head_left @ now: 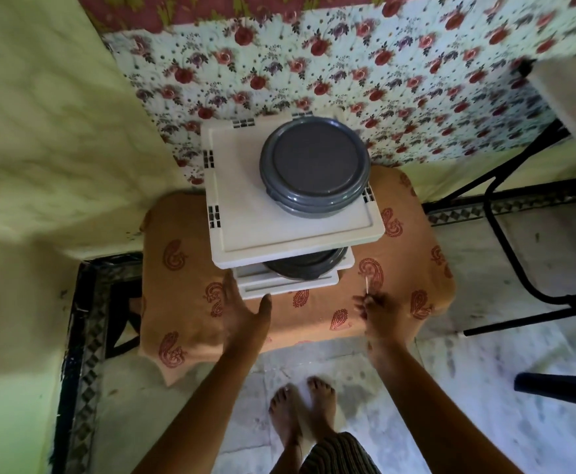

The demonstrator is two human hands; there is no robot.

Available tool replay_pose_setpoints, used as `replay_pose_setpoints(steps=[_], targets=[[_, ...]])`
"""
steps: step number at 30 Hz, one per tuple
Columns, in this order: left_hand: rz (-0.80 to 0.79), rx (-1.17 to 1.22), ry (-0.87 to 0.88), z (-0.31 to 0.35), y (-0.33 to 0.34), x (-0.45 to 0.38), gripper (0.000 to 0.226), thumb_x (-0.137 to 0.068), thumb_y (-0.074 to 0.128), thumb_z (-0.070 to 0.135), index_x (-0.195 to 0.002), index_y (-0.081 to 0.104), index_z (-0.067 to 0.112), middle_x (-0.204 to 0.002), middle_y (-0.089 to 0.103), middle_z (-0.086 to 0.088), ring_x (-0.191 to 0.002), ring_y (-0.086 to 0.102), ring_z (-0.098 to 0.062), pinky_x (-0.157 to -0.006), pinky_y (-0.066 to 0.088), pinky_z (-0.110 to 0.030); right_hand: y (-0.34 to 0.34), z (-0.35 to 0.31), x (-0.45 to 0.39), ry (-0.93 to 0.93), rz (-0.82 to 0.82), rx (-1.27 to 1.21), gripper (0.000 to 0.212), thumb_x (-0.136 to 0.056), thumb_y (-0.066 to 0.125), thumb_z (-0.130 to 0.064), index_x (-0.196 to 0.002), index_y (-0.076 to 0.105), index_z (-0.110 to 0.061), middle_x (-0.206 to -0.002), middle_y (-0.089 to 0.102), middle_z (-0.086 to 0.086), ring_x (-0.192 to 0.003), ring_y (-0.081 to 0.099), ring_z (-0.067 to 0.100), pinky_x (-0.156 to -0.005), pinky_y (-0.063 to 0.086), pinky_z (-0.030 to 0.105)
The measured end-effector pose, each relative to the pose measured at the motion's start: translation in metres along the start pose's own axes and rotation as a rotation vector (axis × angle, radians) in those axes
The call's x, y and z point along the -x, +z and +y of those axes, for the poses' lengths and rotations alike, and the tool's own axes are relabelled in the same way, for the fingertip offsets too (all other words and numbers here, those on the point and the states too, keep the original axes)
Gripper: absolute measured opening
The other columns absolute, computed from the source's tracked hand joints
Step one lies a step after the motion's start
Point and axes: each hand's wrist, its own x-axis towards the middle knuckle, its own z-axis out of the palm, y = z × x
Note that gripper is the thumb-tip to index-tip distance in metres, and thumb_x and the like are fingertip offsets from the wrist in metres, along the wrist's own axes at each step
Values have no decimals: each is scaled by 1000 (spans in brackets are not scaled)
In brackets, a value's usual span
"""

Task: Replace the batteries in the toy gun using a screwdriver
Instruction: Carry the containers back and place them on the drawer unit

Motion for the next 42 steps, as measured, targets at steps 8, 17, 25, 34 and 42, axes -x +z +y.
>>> replay_pose_setpoints(steps=[8,17,25,34,42], targets=[[13,-214,256,13,-28,26,104,-86,57,21,-142,-30,28,-158,-17,-5,-147,-10,-25,-120,4,-48,35,-56,66,-426,-98,232,15,-88,55,-4,-85,60,-17,-77,62,-4,-68,59,6,-63,49,24],[-58,-591,413,18,-44,-4,115,-63,79,22,-150,5,9,-158,17,-11,-143,4,-27,-111,16,-50,131,-122,66,-585,-341,654,19,-86,55,-6,-101,67,-7,-103,69,7,-92,62,16,-75,38,12],[-90,-636,425,15,-49,-4,110,-67,75,20,-151,4,10,-157,13,-9,-142,14,-31,-110,18,-51,156,-121,62,-567,-292,802,17,-90,52,-10,-103,62,-6,-103,67,11,-94,62,22,-72,39,17],[-115,-503,416,21,-51,-1,96,-79,61,4,-149,-4,11,-157,-1,-5,-144,-3,-28,-112,2,-42,155,-123,62,-517,-301,783,17,-89,54,-6,-102,64,-6,-101,67,9,-83,58,16,-70,40,19],[-88,-478,425,23,-57,0,89,-87,44,5,-140,-26,19,-151,-27,6,-141,-24,-13,-120,-3,-32,134,-109,65,-450,-317,538,19,-84,54,6,-94,67,-4,-91,70,9,-85,65,19,-80,51,23]])
